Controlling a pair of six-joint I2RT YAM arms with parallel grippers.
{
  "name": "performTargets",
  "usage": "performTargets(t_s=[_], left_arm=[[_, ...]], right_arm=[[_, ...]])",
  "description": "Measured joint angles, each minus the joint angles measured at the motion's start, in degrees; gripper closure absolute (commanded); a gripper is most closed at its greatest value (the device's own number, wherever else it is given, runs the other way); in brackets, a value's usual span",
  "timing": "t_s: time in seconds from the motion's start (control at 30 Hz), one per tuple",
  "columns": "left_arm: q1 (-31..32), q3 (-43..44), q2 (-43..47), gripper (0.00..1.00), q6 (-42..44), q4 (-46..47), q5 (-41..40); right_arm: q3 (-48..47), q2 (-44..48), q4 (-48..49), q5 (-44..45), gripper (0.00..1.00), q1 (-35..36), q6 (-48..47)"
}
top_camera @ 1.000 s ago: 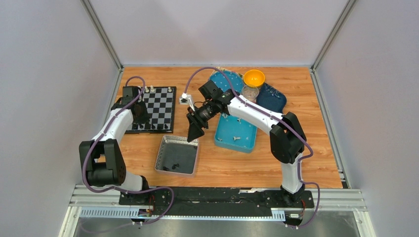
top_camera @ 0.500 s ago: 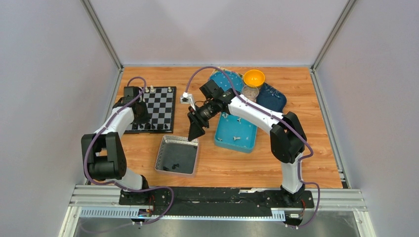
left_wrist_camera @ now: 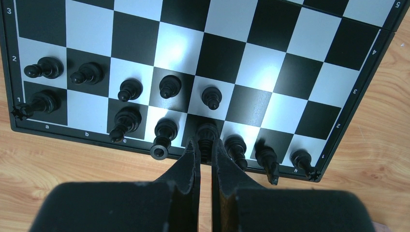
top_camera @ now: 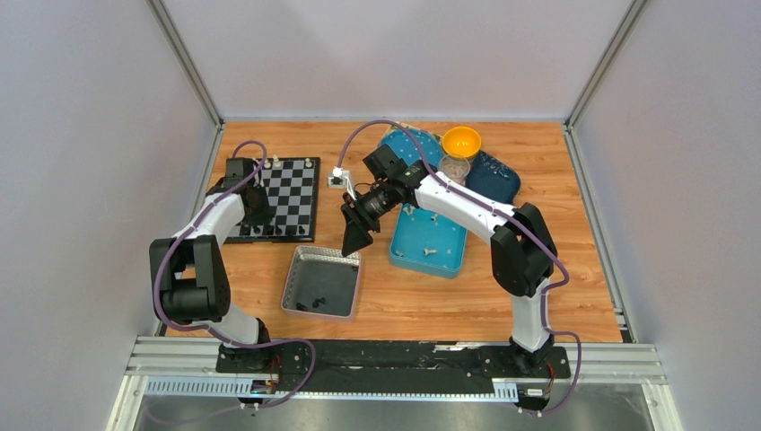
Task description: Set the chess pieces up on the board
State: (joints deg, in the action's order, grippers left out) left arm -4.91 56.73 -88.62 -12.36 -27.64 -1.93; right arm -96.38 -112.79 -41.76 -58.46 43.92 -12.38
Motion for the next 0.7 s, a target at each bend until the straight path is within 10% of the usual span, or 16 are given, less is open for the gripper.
performTargets(t_s=[0.7], left_arm=[[0.00, 0.76, -1.11, 0.73, 1.38, -0.98, -0.37]], right_arm=[[0.00, 0.00, 0.00, -0.17, 0.42, -0.24, 0.02]])
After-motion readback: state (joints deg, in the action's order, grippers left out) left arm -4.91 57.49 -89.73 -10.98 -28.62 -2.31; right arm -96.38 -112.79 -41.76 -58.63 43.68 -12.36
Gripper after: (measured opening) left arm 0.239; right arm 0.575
